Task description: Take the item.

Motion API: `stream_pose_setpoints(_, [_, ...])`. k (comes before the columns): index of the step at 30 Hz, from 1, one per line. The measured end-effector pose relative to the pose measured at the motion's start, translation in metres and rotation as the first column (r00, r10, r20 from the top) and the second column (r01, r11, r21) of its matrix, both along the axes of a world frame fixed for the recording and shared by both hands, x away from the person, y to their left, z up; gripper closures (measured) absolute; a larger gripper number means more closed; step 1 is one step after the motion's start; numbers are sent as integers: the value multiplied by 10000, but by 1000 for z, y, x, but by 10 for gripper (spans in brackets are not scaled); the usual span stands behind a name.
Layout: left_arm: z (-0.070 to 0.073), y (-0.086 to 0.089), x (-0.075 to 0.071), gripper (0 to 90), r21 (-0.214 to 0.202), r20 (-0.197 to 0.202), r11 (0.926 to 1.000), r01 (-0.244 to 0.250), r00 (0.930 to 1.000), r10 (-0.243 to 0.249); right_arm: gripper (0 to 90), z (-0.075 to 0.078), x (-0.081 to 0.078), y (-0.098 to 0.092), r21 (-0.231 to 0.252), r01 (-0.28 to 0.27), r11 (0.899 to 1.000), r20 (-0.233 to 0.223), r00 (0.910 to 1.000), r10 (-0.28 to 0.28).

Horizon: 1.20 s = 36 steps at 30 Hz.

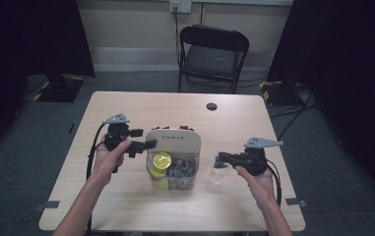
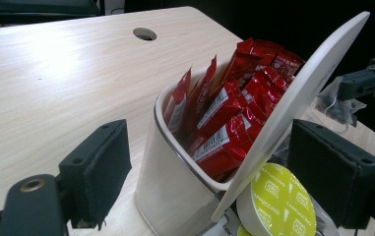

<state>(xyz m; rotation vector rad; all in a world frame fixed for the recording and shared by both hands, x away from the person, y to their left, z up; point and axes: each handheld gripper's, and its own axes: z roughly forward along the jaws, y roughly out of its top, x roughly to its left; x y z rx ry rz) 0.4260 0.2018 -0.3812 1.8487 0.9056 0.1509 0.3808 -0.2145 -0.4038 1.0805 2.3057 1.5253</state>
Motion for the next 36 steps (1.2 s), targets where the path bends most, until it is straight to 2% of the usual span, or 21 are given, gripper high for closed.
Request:
stream_pose_setpoints(4, [1, 0, -1, 170, 73, 72, 10000, -10, 10000, 10, 867, -2, 1, -1, -125, 63, 9999, 30, 10000, -62])
stream_pose_setpoints(10, [2, 0, -1, 172, 38, 77, 10000, -39, 10000, 39, 730, -2, 0, 1, -346, 203, 9992, 219, 9996, -195])
stream_pose_setpoints(20, [2, 0, -1, 172, 0, 60, 10000, -57, 10000, 57, 584, -1, -1, -3, -292, 544, 9981, 283, 9982, -535])
stream_pose_setpoints(22, [3, 0, -2, 172, 126, 85, 9999, -90, 9999, 89, 577, 0, -4, -6, -194, 624, 9979, 344, 9975, -617])
stream_pose_setpoints(29, [3, 1, -2, 178, 39, 94, 10000, -89, 9999, 89, 534, -6, -17, -23, -320, 938, 9951, 275, 9953, -929])
stream_pose_setpoints(34, [4, 2, -2, 179, 53, 127, 9999, -93, 9999, 93, 509, -12, -22, -34, -388, 1073, 9935, 68, 9942, -1071])
stream_pose_setpoints(36, [4, 2, -3, 181, 78, 144, 9999, -133, 9998, 132, 477, -19, -28, -44, -568, 1215, 9910, -160, 9923, -1226])
